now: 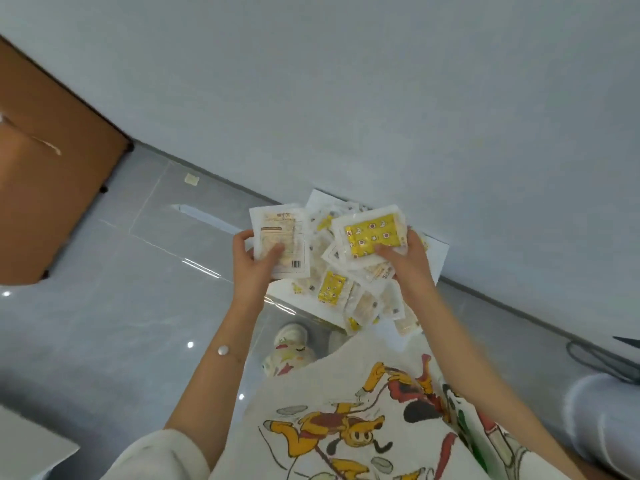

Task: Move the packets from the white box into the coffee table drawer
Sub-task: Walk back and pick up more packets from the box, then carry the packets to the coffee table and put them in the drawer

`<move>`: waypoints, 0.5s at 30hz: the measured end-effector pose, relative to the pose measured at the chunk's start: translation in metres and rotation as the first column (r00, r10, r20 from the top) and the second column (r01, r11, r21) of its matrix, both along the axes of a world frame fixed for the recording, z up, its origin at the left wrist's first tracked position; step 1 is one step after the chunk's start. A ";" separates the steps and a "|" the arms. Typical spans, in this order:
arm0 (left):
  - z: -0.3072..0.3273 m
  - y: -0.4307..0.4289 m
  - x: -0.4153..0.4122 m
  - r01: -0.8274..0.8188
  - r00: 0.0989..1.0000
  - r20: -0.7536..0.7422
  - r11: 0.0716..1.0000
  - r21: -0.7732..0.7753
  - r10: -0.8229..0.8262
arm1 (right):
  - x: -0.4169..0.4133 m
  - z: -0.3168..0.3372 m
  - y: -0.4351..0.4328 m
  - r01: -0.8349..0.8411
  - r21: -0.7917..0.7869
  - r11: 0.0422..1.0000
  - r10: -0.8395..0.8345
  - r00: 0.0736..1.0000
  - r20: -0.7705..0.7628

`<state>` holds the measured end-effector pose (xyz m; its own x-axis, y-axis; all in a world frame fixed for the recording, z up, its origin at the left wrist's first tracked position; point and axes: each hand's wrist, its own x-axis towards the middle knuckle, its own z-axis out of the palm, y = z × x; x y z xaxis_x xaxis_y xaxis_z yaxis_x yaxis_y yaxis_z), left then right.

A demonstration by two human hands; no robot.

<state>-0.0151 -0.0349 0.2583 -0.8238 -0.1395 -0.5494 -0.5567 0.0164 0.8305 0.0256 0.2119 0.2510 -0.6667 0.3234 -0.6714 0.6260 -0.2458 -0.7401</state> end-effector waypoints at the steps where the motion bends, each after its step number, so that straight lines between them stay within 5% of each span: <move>1: 0.018 -0.013 0.005 -0.021 1.000 -0.020 1.000 -0.006 0.020 | -0.007 0.018 -0.012 -0.041 0.022 0.999 0.042 0.998 -0.037; 8: 0.107 -0.123 0.058 -0.282 0.948 -0.176 0.957 -0.065 0.267 | -0.042 0.118 -0.129 -0.391 0.089 0.916 0.399 0.867 -0.299; 15: 0.130 -0.254 0.142 -0.599 0.782 -0.226 0.801 -0.013 0.581 | -0.046 0.158 -0.281 -0.685 0.164 0.710 0.692 0.636 -0.341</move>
<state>0.1265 -0.2894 0.3885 -0.6556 -0.6704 -0.3476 -0.3015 -0.1896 0.9344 -0.0202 -0.0692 0.4090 -0.8842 -0.3185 -0.3416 0.3037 0.1635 -0.9386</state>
